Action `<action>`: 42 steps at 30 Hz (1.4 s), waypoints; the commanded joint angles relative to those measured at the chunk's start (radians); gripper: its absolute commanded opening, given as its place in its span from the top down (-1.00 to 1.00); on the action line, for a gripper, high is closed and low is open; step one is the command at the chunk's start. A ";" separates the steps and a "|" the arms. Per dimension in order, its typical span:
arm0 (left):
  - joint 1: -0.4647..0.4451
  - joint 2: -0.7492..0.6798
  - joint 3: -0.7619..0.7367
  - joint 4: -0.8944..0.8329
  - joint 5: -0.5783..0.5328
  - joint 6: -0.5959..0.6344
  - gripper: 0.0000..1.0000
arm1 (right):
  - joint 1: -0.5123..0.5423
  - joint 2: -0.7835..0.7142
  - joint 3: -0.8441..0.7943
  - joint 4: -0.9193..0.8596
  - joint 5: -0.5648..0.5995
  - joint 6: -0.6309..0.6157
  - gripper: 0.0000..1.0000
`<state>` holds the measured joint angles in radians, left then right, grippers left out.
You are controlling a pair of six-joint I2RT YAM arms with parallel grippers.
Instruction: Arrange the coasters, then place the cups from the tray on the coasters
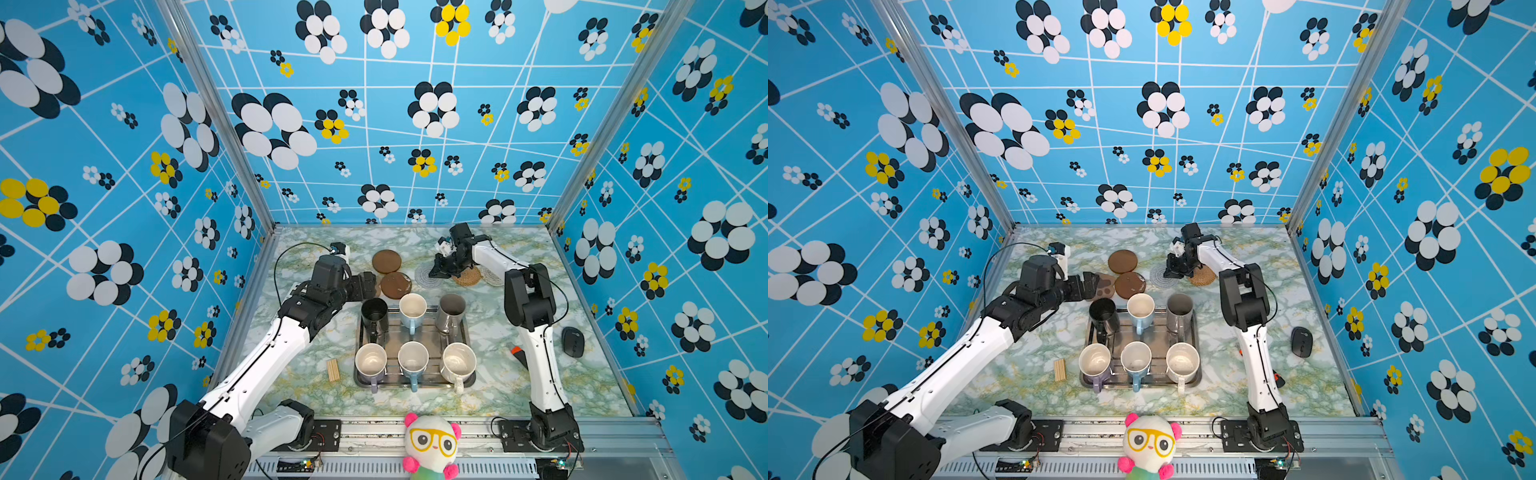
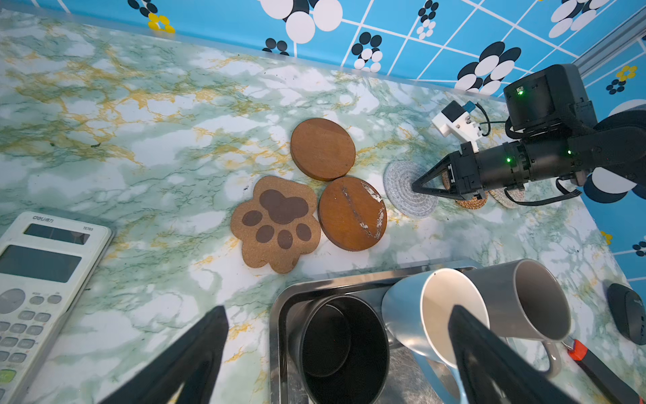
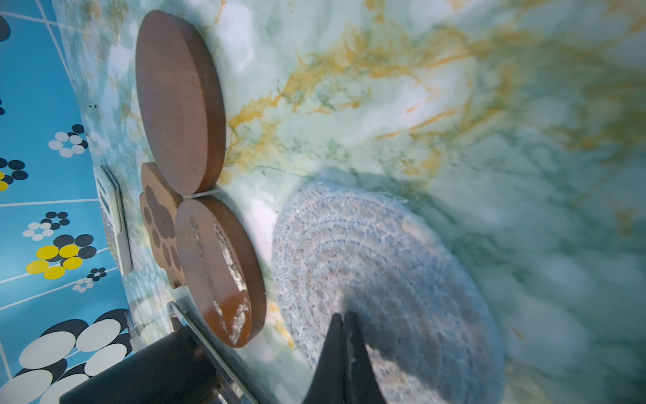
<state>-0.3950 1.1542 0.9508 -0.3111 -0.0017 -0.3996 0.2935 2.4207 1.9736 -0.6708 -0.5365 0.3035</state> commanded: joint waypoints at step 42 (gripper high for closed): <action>0.001 0.221 0.319 -0.402 -0.232 0.145 -0.98 | -0.024 -0.381 -0.124 0.078 0.046 0.076 0.74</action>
<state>-0.3950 1.2934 1.1847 -0.5240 -0.1440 -0.3119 0.2668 2.1403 1.9812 -0.6952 -0.5117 0.3260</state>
